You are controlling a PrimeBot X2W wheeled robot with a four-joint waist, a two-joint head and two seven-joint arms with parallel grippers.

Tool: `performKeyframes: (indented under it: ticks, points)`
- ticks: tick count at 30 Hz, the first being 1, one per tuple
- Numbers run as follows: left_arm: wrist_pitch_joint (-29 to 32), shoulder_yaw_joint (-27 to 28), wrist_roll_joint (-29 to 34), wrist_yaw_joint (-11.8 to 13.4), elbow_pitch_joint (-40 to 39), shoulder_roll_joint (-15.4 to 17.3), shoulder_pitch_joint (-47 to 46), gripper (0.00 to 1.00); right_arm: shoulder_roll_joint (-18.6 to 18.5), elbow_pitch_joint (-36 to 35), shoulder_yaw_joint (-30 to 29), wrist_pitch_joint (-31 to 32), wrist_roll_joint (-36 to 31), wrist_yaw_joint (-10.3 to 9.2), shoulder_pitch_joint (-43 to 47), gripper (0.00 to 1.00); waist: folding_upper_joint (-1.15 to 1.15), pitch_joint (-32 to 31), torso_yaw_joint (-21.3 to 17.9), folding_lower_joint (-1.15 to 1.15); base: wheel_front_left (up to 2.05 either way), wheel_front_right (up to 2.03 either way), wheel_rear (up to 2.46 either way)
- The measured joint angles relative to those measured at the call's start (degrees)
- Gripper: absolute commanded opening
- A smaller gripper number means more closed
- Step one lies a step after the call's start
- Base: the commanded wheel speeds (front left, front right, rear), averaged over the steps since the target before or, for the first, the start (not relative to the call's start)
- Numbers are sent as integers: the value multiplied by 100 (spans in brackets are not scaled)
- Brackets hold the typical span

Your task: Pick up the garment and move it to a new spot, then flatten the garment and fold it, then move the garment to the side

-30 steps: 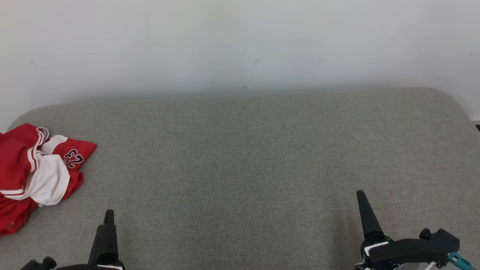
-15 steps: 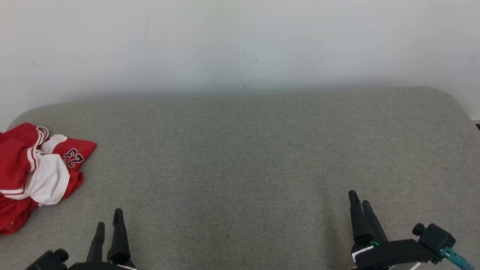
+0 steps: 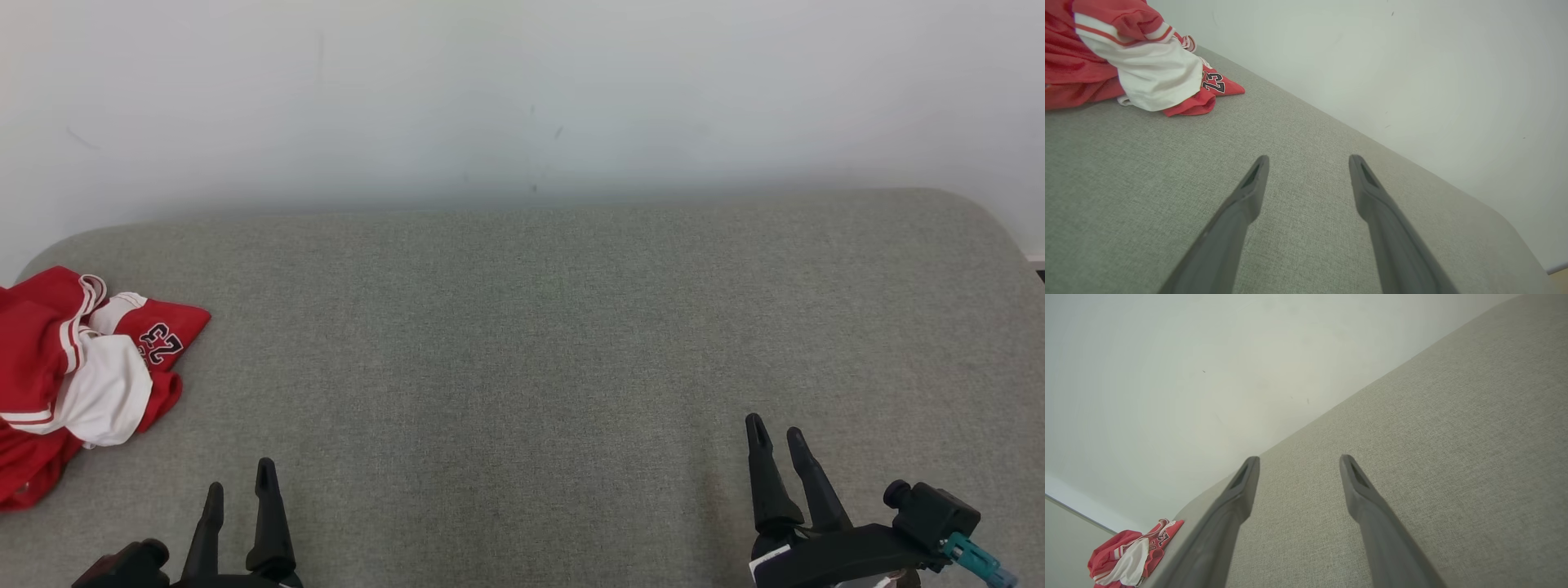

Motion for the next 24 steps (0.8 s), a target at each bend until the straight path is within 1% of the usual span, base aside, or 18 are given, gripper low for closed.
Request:
performKeyframes:
  ticks: [6, 12, 19, 24]
  points:
    - [-110, -46, 428, 67, -29, 14, 9, 100, 0, -23, 63, -114, -469, 0, 8, 100, 0, -3, 3, 0, 0, 0, 0]
    - [-202, -44, 754, 56, -100, 54, 30, 100, -1, -40, 87, -196, -842, 0, 29, 100, 0, -9, 3, 0, 0, 0, 0]
    - [-298, -11, 1106, -46, -132, 82, 45, 100, -1, -42, 77, -296, -1267, 0, 46, 100, 0, -22, -1, 0, 0, 0, 0]
    - [-376, 20, 1351, -193, -125, 92, 91, 100, -1, -44, 62, -369, -1532, 0, 61, 100, 0, -33, -7, 0, 0, 0, 0]
